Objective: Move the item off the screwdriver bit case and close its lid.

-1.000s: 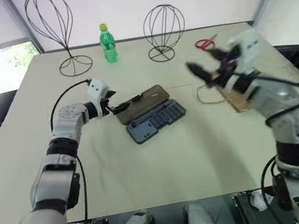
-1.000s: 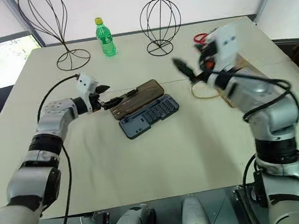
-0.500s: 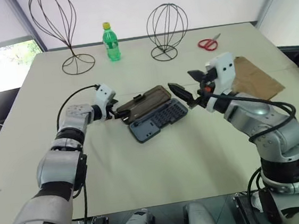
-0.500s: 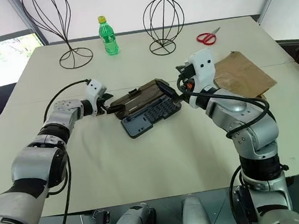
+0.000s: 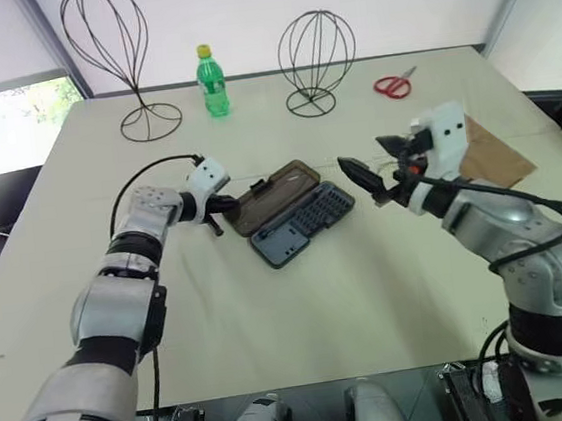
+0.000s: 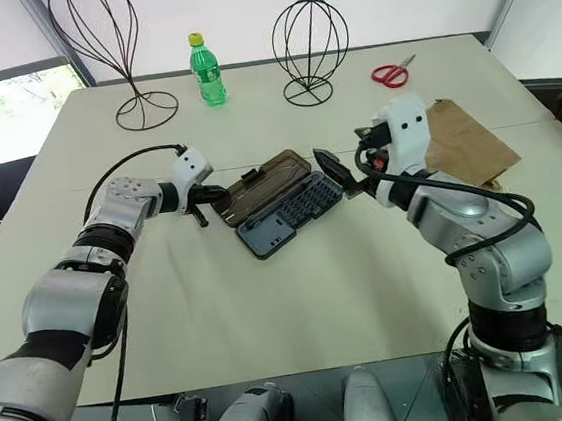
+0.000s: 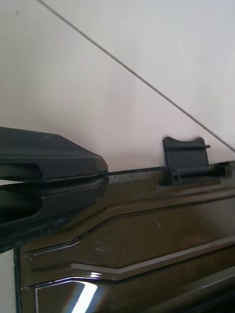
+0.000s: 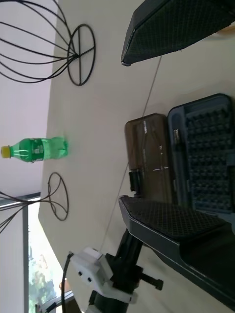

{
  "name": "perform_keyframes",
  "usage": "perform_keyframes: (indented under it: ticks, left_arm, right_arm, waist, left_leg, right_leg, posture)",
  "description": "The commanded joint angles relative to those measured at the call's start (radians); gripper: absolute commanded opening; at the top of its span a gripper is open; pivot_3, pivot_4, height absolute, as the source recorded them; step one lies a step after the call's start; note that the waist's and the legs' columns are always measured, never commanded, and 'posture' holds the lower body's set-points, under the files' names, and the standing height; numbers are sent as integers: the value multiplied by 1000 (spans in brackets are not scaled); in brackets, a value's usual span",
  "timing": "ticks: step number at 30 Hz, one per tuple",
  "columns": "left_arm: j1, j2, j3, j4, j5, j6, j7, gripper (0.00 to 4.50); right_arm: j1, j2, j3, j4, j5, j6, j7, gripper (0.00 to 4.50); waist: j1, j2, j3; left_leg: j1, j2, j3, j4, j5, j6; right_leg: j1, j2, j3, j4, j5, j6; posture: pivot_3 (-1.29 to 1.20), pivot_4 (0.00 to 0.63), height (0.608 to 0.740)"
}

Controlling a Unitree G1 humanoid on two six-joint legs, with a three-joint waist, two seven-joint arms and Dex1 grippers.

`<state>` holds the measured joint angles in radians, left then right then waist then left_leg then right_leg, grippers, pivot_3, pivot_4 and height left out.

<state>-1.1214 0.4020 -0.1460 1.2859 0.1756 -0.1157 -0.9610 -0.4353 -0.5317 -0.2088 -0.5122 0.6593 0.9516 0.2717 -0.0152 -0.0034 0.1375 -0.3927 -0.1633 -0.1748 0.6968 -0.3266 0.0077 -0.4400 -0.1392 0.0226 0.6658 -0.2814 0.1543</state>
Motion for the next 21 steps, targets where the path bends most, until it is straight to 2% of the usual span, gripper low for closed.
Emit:
perform_keyframes:
  ticks: [1, 5, 9, 14, 21]
  left_arm:
    - [43, 18, -75, 14, 70, -127, -159, 36]
    - [31, 57, -88, -16, 59, -291, -316, 36]
    - [32, 88, -93, -34, 54, -421, -389, 36]
    - [54, 113, -114, -41, 72, -525, -393, 36]
    - [77, 110, -108, -52, 53, -492, -409, 36]
  right_arm:
    - [72, -136, -78, -47, 76, 23, 161, 4401]
    - [240, -324, -130, -92, 127, 19, 368, 4401]
    - [329, -393, -205, -105, 184, 19, 465, 4401]
    - [341, -407, -203, -104, 210, 10, 492, 4401]
    - [323, -402, -141, -82, 166, -30, 477, 4401]
  waist:
    - [1, 0, 0]
    - [2, -1, 0]
    - [3, -1, 1]
    - [2, -4, 2]
    - [3, -4, 2]
  left_leg:
    - [0, 0, 0, 0, 0, 0]
    - [-1, 0, 1, -1, -1, 2]
    - [-1, 0, 3, 1, -2, 3]
    - [-1, 1, 3, 1, -2, 3]
    - [-1, 1, 4, 2, -2, 3]
  right_leg:
    - [0, 0, 0, 0, 0, 0]
    - [0, -1, 0, 0, 0, 0]
    - [0, -1, 0, -1, 0, 0]
    - [0, -1, 0, -2, 0, 0]
    - [0, -1, 0, -1, 0, 0]
  posture:
    - [0, 150, 740]
    - [0, 150, 740]
    - [0, 150, 740]
    - [0, 150, 740]
    - [0, 150, 740]
